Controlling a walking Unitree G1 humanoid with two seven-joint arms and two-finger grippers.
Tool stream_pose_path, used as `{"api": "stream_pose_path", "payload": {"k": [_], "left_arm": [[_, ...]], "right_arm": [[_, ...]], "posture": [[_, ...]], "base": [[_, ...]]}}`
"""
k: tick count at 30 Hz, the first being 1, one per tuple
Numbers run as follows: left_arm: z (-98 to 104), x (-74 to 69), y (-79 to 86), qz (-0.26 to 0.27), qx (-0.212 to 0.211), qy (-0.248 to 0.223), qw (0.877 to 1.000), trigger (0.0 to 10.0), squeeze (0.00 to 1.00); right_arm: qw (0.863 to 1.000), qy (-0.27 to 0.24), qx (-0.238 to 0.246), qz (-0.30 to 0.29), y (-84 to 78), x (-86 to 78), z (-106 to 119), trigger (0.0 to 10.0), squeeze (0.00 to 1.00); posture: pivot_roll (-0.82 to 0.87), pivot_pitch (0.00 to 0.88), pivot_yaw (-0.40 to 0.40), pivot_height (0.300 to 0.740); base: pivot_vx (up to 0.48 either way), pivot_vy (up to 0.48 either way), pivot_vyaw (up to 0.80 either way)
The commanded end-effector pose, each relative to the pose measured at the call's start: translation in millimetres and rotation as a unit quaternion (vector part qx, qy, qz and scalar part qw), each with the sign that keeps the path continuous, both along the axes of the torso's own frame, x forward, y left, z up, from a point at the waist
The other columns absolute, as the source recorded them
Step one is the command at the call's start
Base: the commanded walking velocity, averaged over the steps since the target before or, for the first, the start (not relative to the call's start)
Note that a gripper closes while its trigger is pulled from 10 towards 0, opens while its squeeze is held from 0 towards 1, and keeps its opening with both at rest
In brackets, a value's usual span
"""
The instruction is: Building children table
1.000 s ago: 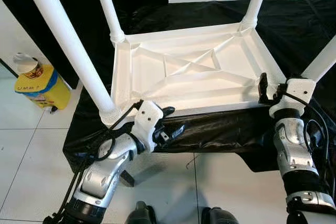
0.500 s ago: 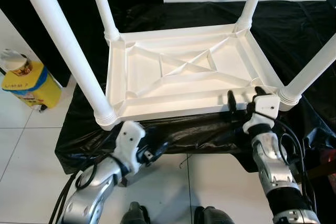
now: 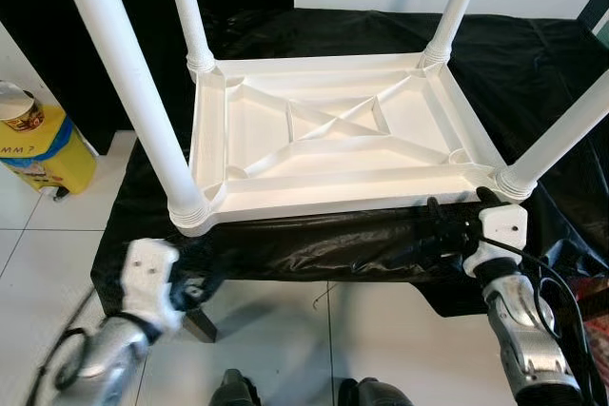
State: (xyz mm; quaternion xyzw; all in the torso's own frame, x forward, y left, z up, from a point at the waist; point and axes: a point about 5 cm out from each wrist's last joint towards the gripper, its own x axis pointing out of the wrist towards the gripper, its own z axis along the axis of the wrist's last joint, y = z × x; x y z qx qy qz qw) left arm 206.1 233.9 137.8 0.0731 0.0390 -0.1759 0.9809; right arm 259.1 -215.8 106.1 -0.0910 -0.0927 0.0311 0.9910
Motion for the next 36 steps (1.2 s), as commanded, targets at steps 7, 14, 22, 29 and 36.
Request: {"api": "stream_pose_path", "payload": {"k": [7,14,22,29,36], "left_arm": [[7,8.8,55.0,0.045,0.037,-0.003,0.998,10.0,0.0],[23,41.2,110.6,0.094,0.055,0.001,0.994,10.0,0.0],[43,87.7,122.0,0.125,0.037,-0.025,0.991,10.0,0.0],[46,113.7,106.7,0.111,0.047,-0.031,0.992,10.0,0.0],[52,147.8,69.7,0.084,0.015,-0.048,0.995,10.0,0.0]], "right_arm": [[1.0,0.027,-0.007,0.01,-11.0,-18.9,-7,10.0,0.0],[0.999,0.049,-0.001,0.01,-6.2,-29.8,-17,10.0,0.0],[0.997,0.073,0.013,0.005,4.6,-37.8,-31,10.0,0.0],[0.996,0.087,0.027,-0.005,9.1,-39.7,-38,10.0,0.0],[0.992,0.095,0.061,-0.057,18.8,-17.8,-47,10.0,0.0]], "posture": [[0.07,0.075,-0.064,0.74],[0.05,0.055,-0.05,0.74],[0.03,0.064,-0.029,0.74],[0.01,0.084,-0.018,0.74],[-0.01,0.117,-0.016,0.74]], "base": [[0.0,0.0,0.0],[0.0,0.0,0.0],[0.0,0.0,0.0],[0.0,0.0,0.0],[0.0,0.0,0.0]]}}
